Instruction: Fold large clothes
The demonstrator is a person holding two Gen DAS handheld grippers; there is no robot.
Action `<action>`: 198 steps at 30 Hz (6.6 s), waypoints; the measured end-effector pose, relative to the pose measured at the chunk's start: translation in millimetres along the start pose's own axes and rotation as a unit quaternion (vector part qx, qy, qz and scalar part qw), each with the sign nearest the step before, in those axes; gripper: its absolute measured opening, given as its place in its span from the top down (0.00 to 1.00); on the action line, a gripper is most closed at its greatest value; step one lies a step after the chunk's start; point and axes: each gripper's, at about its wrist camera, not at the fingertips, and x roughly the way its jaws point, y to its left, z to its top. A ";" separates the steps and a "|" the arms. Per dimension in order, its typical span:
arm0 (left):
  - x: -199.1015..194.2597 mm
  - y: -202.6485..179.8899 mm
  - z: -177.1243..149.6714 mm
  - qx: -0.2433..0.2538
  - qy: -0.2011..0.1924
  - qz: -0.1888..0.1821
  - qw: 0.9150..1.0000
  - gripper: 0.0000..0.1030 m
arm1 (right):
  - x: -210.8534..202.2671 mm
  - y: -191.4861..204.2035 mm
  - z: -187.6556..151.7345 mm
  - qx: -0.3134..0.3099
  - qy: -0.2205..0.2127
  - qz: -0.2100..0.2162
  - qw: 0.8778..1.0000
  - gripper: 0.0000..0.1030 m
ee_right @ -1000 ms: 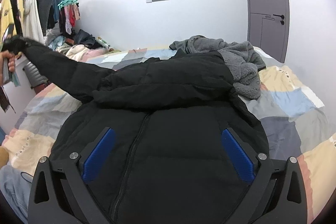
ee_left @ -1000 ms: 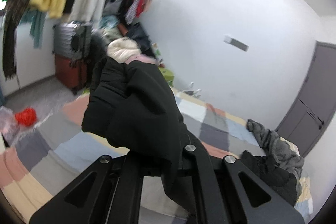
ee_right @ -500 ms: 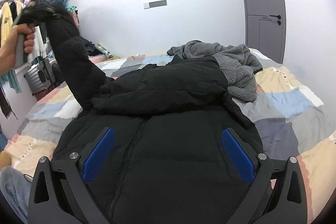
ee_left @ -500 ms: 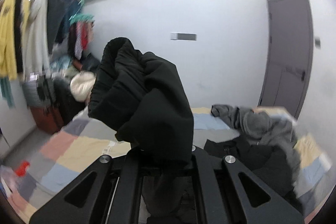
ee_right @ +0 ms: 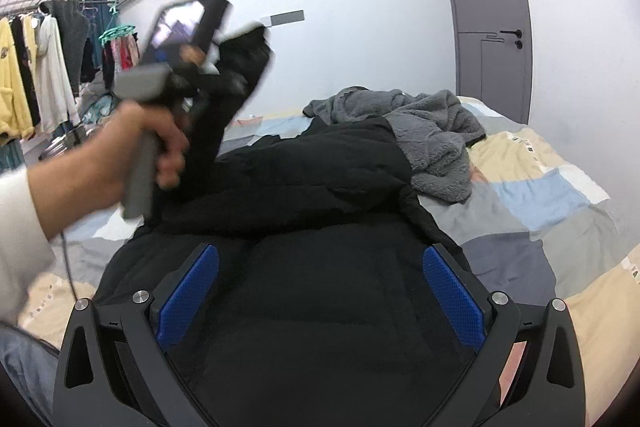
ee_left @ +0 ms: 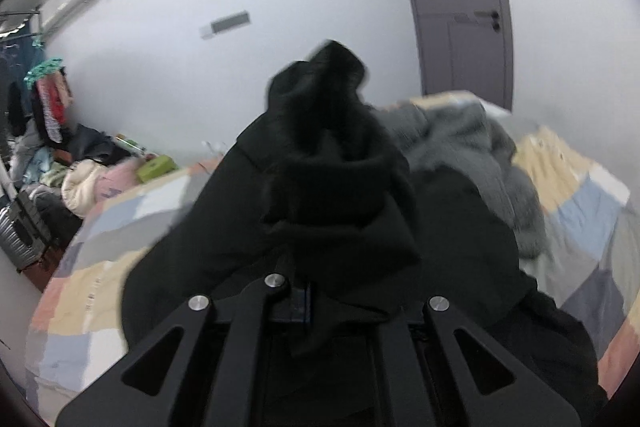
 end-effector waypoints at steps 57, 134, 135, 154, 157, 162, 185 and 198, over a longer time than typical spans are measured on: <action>37.9 191.8 -98.2 -0.211 0.083 0.046 0.973 0.07 | 276.4 19.0 132.0 0.005 0.120 0.049 0.992 0.45; -248.5 141.7 -10.4 -0.163 -0.020 0.009 0.986 0.06 | -72.4 49.2 189.5 -0.055 -0.067 0.030 0.996 0.34; -254.6 142.4 -17.5 -0.166 -0.015 -0.004 0.986 0.06 | -76.6 48.0 185.0 -0.053 -0.066 0.030 0.996 0.34; -276.0 140.4 -161.8 -0.203 0.074 -0.096 0.972 0.06 | -131.4 0.2 38.8 -0.005 -0.012 0.028 1.000 0.34; -270.0 145.7 -177.0 -0.204 0.090 -0.103 0.969 0.06 | -128.4 -11.5 16.0 0.009 0.007 0.024 1.000 0.34; -249.5 176.6 -201.2 -0.234 0.128 -0.109 0.957 0.06 | -121.5 -30.6 2.9 0.028 0.040 0.030 0.998 0.34; -83.6 214.1 -326.4 -0.402 0.429 -0.151 0.795 0.06 | 13.8 -186.5 -45.9 0.211 0.322 0.166 0.908 0.34; -48.1 204.7 -356.2 -0.428 0.457 -0.173 0.760 0.00 | 74.4 -210.8 -91.5 0.271 0.401 0.197 0.853 0.28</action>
